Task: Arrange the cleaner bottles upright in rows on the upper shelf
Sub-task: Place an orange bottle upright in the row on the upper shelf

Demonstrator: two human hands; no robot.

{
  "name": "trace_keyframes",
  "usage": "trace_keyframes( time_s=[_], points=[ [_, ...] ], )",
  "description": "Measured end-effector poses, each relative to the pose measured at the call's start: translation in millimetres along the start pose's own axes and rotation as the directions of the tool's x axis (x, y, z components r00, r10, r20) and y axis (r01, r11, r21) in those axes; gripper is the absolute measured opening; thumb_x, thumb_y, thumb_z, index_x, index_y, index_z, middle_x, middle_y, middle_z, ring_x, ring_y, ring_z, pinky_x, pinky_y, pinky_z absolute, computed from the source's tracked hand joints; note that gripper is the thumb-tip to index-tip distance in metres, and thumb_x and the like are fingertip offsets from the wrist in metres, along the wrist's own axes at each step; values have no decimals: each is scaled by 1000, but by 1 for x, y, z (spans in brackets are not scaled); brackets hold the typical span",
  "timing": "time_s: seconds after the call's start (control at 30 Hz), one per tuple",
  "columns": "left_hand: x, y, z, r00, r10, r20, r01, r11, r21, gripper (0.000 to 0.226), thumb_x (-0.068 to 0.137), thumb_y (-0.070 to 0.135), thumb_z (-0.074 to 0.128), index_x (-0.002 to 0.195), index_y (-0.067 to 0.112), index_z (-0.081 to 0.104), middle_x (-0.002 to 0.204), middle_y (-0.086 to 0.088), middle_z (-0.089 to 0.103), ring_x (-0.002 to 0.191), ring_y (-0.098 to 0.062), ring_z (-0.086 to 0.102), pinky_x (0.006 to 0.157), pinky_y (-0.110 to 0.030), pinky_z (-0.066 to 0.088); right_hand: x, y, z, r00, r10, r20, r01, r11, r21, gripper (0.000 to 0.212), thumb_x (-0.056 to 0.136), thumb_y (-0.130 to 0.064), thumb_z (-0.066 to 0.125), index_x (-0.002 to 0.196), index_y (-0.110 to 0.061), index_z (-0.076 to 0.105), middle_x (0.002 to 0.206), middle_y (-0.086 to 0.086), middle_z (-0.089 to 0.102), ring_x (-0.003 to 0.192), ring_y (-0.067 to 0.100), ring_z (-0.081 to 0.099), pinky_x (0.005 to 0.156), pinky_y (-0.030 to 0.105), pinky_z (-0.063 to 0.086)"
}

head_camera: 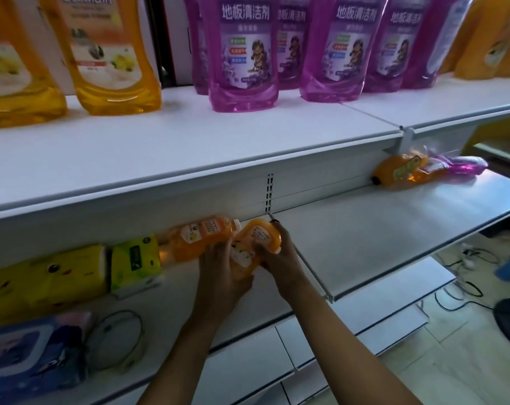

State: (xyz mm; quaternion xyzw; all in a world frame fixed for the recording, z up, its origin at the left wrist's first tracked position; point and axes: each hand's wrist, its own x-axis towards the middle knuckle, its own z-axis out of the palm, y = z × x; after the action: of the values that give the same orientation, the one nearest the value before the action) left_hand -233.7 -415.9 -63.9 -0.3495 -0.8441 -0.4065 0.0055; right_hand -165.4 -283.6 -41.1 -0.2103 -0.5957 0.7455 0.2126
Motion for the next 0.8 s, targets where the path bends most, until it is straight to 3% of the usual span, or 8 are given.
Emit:
trace_keyframes(
  time_s=[0.1,0.17,0.27,0.4,0.53,0.67,0.8],
  points=[
    [-21,29,-16,999,47,4,-47,996,79,98,73,32,82,151,26,22,149,0,25,138,-19,22,110,-38,38,-23,-9,2,999,13,-30,-9,992,125,79,75,-17,79,142,-27,40,127,13,57,112,32,64,81,40,60],
    [-38,45,-29,998,58,9,-58,998,38,100,72,36,81,151,31,18,149,4,21,139,-15,19,110,-33,36,-41,-16,2,997,-58,-53,63,993,95,78,71,-22,80,139,-33,45,125,6,59,110,26,65,78,36,60],
    [-63,63,-50,996,81,39,-79,995,-64,100,68,46,80,148,39,20,149,10,22,138,-11,27,109,-32,38,-77,-41,0,975,-195,-106,192,981,-40,73,77,-14,82,136,-40,47,124,-5,61,106,15,66,77,30,61],
    [-91,95,-73,975,198,101,-161,943,-293,90,68,44,83,139,53,29,137,27,36,123,7,44,94,-12,45,-132,-82,-15,949,-308,-70,303,950,-75,75,75,-8,82,134,-39,49,121,-5,61,100,9,69,74,26,59],
    [-100,133,-74,925,271,268,-90,839,-537,97,66,37,88,143,49,31,126,26,57,111,-5,63,87,-31,58,-187,-118,-44,912,-402,-82,379,902,-207,77,68,-18,86,132,-45,52,124,-3,59,100,15,70,71,30,61],
    [-103,177,-48,850,398,345,-115,779,-616,110,67,33,89,150,46,18,128,23,60,111,-7,65,88,-33,57,-227,-150,-81,866,-498,-47,431,791,-434,78,74,-17,86,133,-50,48,127,-20,48,103,4,63,69,23,59],
    [-102,222,-21,825,473,309,-154,715,-682,108,70,27,87,150,43,17,129,25,58,112,-4,63,87,-24,55,-244,-180,-119,827,-561,-34,470,724,-505,78,75,-12,85,132,-51,49,130,-24,44,109,4,61,72,22,59]
  ],
)
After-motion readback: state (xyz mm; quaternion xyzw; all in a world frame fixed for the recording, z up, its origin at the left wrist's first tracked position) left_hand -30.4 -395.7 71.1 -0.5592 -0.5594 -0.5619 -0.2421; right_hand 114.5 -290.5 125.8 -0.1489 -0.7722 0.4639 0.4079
